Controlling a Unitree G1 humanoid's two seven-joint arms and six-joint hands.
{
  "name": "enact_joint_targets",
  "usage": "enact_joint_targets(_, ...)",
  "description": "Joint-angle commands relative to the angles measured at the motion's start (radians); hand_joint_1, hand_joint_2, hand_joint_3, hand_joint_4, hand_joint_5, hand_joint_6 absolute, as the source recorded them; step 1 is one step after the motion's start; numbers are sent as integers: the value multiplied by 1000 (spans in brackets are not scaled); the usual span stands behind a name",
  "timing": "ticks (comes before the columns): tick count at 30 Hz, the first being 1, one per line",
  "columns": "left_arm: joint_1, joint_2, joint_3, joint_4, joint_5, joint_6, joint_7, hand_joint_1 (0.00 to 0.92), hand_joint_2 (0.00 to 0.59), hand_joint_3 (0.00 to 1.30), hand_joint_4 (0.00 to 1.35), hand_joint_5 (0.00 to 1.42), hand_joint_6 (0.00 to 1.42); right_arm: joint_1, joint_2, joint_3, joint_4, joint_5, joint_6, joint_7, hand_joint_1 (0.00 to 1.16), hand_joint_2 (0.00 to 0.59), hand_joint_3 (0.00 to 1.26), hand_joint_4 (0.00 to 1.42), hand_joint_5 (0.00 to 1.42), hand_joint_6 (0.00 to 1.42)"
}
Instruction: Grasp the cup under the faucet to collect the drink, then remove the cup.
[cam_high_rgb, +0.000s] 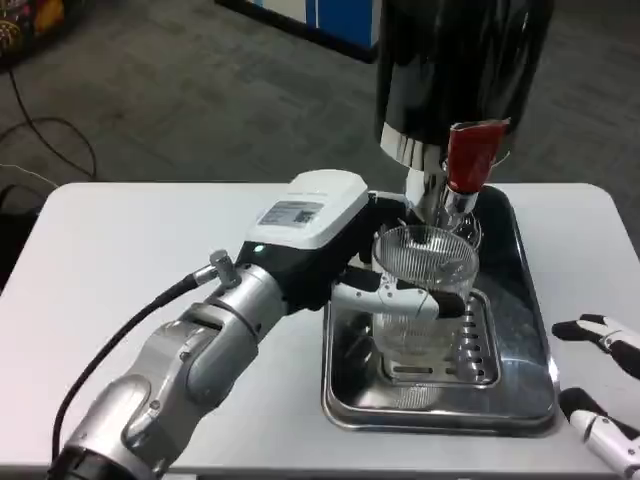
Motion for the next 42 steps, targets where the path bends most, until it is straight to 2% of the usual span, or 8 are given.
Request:
enact_joint_targets(1, 8, 9, 4, -26, 9, 1, 5, 184, 78, 678, 441, 617, 981, -8, -9, 3, 11, 13, 12, -8, 344, 455, 177, 69, 107, 0)
enact_joint_targets(3, 9, 11, 4, -30, 13, 2, 9, 173, 73, 605, 369, 531, 844, -10, -11, 3, 12, 14, 13, -7, 343, 455, 181, 72, 108, 0)
enact_joint_targets(7, 12, 13, 6, -34, 20, 6, 13, 142, 67, 498, 270, 418, 699, -15, -14, 4, 15, 18, 19, -3, 343, 455, 186, 75, 110, 0)
enact_joint_targets(9, 11, 14, 5, -33, 21, 7, 11, 139, 61, 394, 186, 337, 584, -18, -17, 6, 18, 21, 23, -2, 343, 455, 196, 76, 119, 0)
enact_joint_targets(23, 15, 9, 5, -27, 40, 0, 27, 132, 75, 224, 91, 257, 506, -29, -31, 20, 27, 39, 41, -5, 343, 455, 244, 86, 122, 0)
enact_joint_targets(32, 61, 27, 43, -121, 9, -38, 52, 129, 80, 210, 74, 263, 515, -28, -31, 27, 37, 38, 38, -11, 343, 455, 257, 86, 122, 0)
enact_joint_targets(36, 106, 47, 80, -199, -13, -37, 27, 131, 84, 242, 102, 293, 519, -28, -28, 30, 34, 41, 40, -13, 343, 455, 259, 91, 122, 0)
enact_joint_targets(42, 193, 75, 127, -322, -45, -31, 8, 136, 96, 330, 263, 393, 566, -33, -25, 45, 28, 38, 44, -17, 343, 455, 271, 100, 122, 0)
